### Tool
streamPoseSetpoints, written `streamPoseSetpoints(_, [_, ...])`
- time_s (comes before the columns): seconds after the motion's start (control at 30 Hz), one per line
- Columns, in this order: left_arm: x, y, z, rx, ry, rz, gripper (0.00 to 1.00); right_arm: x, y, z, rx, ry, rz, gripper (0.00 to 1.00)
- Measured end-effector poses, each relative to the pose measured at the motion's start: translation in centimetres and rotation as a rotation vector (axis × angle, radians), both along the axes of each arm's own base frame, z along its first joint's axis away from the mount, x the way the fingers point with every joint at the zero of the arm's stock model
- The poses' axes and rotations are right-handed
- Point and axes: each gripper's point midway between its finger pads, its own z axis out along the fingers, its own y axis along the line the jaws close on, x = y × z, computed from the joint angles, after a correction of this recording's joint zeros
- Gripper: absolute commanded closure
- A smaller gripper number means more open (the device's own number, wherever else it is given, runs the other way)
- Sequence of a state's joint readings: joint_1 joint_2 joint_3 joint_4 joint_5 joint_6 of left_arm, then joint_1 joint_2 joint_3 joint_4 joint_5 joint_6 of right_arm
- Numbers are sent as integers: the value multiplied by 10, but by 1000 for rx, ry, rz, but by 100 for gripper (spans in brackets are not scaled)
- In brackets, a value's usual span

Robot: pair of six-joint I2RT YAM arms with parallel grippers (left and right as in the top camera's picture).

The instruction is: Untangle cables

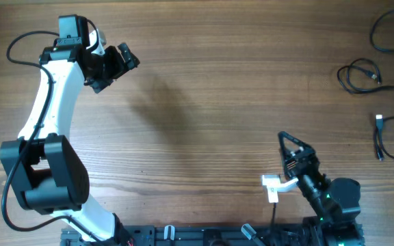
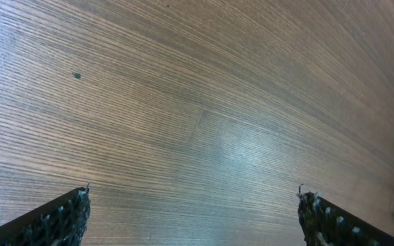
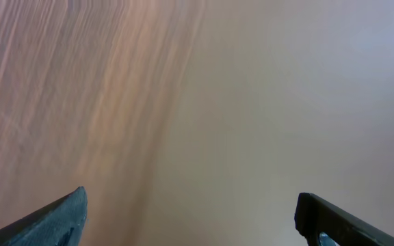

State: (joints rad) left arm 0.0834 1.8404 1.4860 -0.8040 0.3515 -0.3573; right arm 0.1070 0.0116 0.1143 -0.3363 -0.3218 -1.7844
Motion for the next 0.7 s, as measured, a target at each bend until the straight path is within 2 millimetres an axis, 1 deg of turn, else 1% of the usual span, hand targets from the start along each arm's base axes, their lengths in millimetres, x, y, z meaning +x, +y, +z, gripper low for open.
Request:
streamPoseSetpoints(0.07, [0,0,0,0,0,0,0,-1,2,0,258,122,-53,0])
streamPoseSetpoints(0.1, [0,0,0,0,0,0,0,-1,3,0,540,257,-116,0])
streamPoseSetpoints(0.17, [0,0,0,0,0,0,0,-3,7,1,709,346,-135,0])
streamPoseSetpoints(0.23, [0,0,0,0,0,0,0,-11,21,3,886,477,-89,0])
streamPoseSetpoints(0.27, [0,0,0,0,0,0,0,-17,30,6,929,526,-37,0])
streamPoseSetpoints(0.3, [0,0,0,0,0,0,0,-25,43,13,953,565,50,0])
streamPoseSetpoints(0.33, [0,0,0,0,0,0,0,-32,51,18,948,583,122,0])
streamPoseSetpoints(0.37, [0,0,0,0,0,0,0,-41,60,25,895,560,222,0])
streamPoseSetpoints(0.4, [0,0,0,0,0,0,0,-45,64,27,845,531,269,0])
streamPoseSetpoints(0.47, [0,0,0,0,0,0,0,-50,68,27,639,374,366,0])
streamPoseSetpoints(0.53, [0,0,0,0,0,0,0,-52,69,25,376,162,446,0])
streamPoseSetpoints(0.57, [0,0,0,0,0,0,0,-51,67,22,169,4,483,0])
streamPoseSetpoints(0.6, [0,0,0,0,0,0,0,-49,66,23,69,-86,496,0])
streamPoseSetpoints(0.63, [0,0,0,0,1,0,0,-48,66,28,-13,-176,506,0])
streamPoseSetpoints(0.7, [0,0,0,0,0,0,0,-47,65,28,-99,-240,515,0])
